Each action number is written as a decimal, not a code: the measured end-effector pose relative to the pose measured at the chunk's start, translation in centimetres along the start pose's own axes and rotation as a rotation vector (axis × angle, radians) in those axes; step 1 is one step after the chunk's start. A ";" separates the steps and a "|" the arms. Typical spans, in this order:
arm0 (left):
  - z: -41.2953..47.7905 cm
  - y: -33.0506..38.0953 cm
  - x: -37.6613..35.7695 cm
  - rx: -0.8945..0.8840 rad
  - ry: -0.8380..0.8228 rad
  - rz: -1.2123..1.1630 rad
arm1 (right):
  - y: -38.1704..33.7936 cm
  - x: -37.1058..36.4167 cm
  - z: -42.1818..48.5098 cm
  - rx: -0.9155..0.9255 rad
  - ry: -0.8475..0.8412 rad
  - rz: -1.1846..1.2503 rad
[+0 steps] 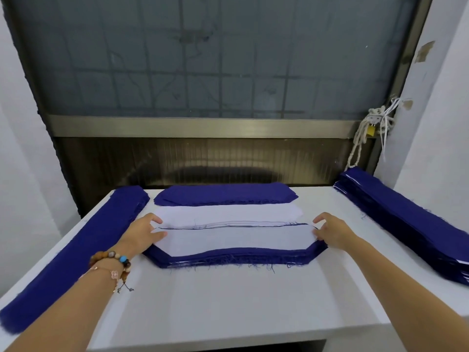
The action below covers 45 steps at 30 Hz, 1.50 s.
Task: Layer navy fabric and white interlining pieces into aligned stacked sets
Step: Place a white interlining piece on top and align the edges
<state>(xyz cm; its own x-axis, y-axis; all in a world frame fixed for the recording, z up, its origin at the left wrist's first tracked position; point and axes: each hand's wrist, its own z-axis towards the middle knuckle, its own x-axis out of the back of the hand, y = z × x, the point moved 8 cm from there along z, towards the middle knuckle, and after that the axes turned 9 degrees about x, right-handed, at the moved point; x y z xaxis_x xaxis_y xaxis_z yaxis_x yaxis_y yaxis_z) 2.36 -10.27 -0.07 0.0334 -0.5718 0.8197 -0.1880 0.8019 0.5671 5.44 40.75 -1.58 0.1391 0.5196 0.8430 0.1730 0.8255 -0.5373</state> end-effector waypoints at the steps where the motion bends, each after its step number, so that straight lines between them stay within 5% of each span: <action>1: 0.0 0.1 -0.1 -0.004 -0.006 0.021 | 0.0 0.0 0.0 0.001 -0.001 -0.009; 14: 1.6 0.0 0.4 0.063 -0.224 0.187 | -2.8 1.5 0.6 0.208 -0.064 -0.300; 24: 5.0 8.4 0.4 -0.304 0.106 0.120 | -9.9 -0.3 4.6 0.342 0.064 -0.252; 36: 11.1 15.5 -6.2 -0.349 0.170 0.284 | -17.7 -6.9 12.3 0.556 0.060 -0.206; 45: 16.0 15.8 -7.6 -0.260 0.218 0.142 | -20.3 -9.1 17.4 0.533 0.046 -0.426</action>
<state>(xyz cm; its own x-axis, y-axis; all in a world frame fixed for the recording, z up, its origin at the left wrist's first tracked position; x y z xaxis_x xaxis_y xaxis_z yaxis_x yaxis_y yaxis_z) -16.59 3.94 1.40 0.2382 -0.4238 0.8739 0.0489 0.9039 0.4250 -16.29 23.12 2.04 0.2089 0.1248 0.9699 -0.2799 0.9579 -0.0630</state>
